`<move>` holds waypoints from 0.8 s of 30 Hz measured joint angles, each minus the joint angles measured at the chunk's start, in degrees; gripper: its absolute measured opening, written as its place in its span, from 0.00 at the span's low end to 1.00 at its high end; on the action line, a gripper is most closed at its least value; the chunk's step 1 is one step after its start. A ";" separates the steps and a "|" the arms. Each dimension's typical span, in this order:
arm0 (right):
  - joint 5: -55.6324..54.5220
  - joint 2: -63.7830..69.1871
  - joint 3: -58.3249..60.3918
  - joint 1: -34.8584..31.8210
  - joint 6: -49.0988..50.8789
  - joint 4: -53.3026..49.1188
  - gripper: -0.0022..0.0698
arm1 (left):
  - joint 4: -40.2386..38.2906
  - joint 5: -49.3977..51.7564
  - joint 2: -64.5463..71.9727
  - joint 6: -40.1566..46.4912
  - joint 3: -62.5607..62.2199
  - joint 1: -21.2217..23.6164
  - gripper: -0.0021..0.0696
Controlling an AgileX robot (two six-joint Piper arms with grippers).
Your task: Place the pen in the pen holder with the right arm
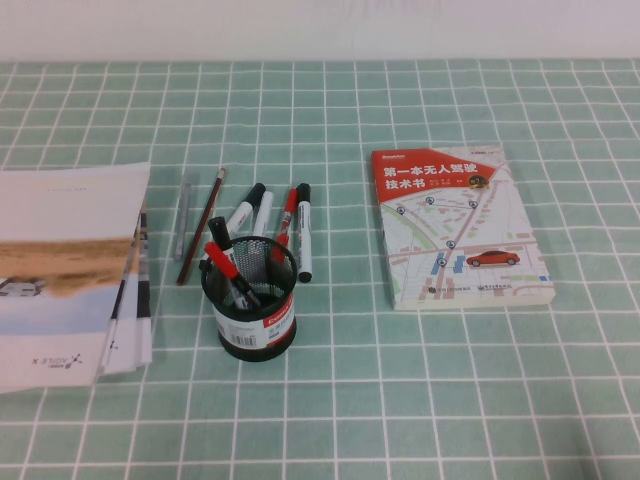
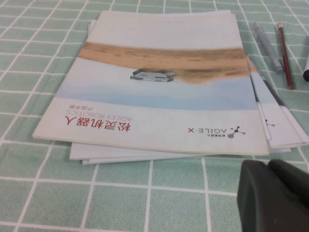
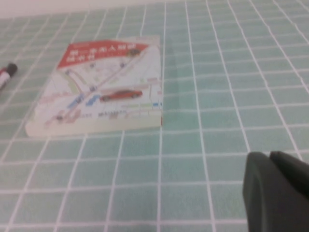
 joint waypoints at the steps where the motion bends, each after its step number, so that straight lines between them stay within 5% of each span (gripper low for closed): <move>1: -0.60 0.00 0.00 0.00 0.00 0.23 0.00 | 0.00 0.00 0.00 0.00 0.00 0.00 0.02; 14: -14.69 0.00 0.00 0.00 0.00 22.24 0.00 | 0.00 0.00 0.00 0.00 0.00 0.00 0.02; 24: -8.47 0.54 -1.09 0.00 0.00 28.21 0.00 | 0.00 0.00 0.00 0.00 0.00 0.00 0.02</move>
